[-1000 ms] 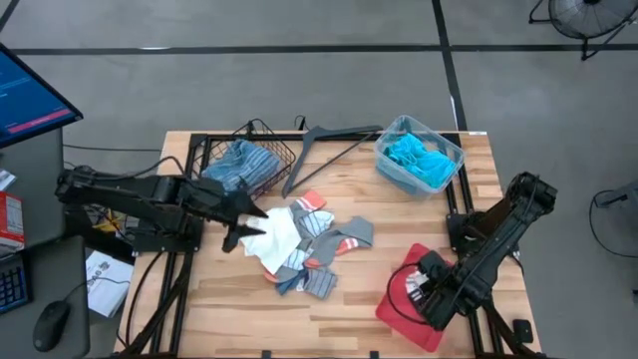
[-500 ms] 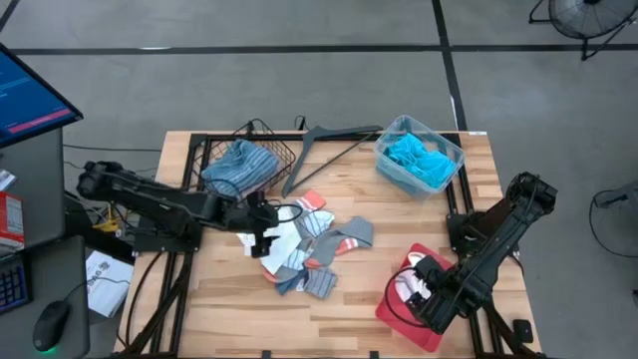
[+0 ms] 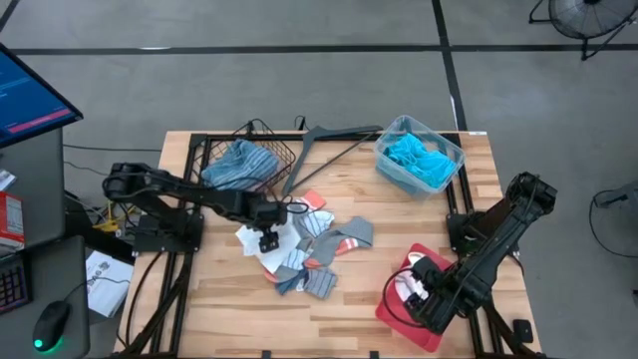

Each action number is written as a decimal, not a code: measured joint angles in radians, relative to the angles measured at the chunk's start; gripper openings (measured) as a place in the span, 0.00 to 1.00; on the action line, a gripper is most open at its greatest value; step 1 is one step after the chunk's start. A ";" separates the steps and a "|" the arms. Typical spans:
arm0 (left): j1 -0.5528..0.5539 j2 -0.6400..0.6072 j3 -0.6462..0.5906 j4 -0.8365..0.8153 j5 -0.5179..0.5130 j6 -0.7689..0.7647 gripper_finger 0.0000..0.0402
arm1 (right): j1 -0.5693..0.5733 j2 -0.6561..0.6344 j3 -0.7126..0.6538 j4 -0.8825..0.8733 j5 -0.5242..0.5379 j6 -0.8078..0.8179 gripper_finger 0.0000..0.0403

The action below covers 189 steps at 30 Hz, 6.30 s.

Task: Pick & Place Cloths
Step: Put the white shorts into the transparent bin

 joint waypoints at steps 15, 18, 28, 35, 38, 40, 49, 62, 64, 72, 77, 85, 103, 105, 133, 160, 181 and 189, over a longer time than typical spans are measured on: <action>0.015 -0.044 0.000 -0.019 0.149 -0.030 0.03 | 0.000 0.000 0.000 0.050 0.019 -0.007 0.81; 0.014 -0.119 0.000 -0.020 0.204 -0.063 0.01 | -0.001 -0.009 0.000 0.082 0.026 -0.007 0.81; 0.014 -0.471 0.000 -0.009 0.328 -0.104 0.01 | -0.060 -0.106 -0.001 0.254 0.251 -0.116 0.81; 0.014 -0.637 0.000 0.098 0.396 -0.108 0.01 | -0.220 -0.134 -0.001 0.605 0.583 -0.634 0.81; 0.014 -0.659 0.000 0.157 0.389 -0.108 0.00 | -0.322 -0.113 0.002 0.805 0.594 -0.916 0.81; 0.014 -0.659 0.000 0.171 0.386 -0.108 0.00 | -0.383 -0.089 -0.001 0.927 0.583 -1.075 0.81; 0.014 -0.609 -0.001 0.171 0.337 -0.108 0.00 | -0.568 0.010 -0.001 1.292 0.488 -1.453 0.81; 0.014 -0.569 0.000 0.240 0.271 -0.108 0.00 | -0.637 0.142 0.003 1.383 0.439 -1.499 0.81; 0.014 -0.568 0.000 0.259 0.295 -0.108 0.00 | -0.649 0.149 -0.004 1.363 0.438 -1.499 0.81; -0.021 -0.569 0.000 0.304 0.379 -0.090 0.00 | -0.703 0.195 0.000 1.442 0.347 -1.499 0.81; -0.035 -0.566 -0.001 0.303 0.395 -0.073 0.00 | -0.739 0.204 0.009 1.464 0.161 -1.497 0.76; -0.035 -0.563 -0.002 0.305 0.374 -0.070 0.00 | -0.747 0.220 0.052 1.407 0.036 -1.500 0.17; -0.046 -0.565 0.001 0.234 0.229 -0.003 0.36 | -0.761 -0.030 0.341 0.408 0.689 -1.321 0.01; -0.046 -0.565 0.001 0.229 0.228 -0.004 0.39 | -0.768 -0.074 0.361 0.257 0.787 -1.235 0.01; -0.046 -0.565 0.000 0.227 0.226 -0.011 0.39 | -1.287 -0.144 0.230 -0.276 0.834 -1.155 0.00; -0.046 -0.565 0.000 0.227 0.194 -0.011 0.39 | -1.647 -0.161 -0.314 0.340 0.198 -1.268 0.04; -0.046 -0.565 0.000 0.227 0.142 -0.063 0.42 | -1.696 -0.115 -0.284 0.299 0.021 -0.969 0.31; -0.046 -0.565 0.000 0.227 0.143 -0.063 0.48 | -1.695 -0.253 -0.201 0.290 0.064 -1.067 0.62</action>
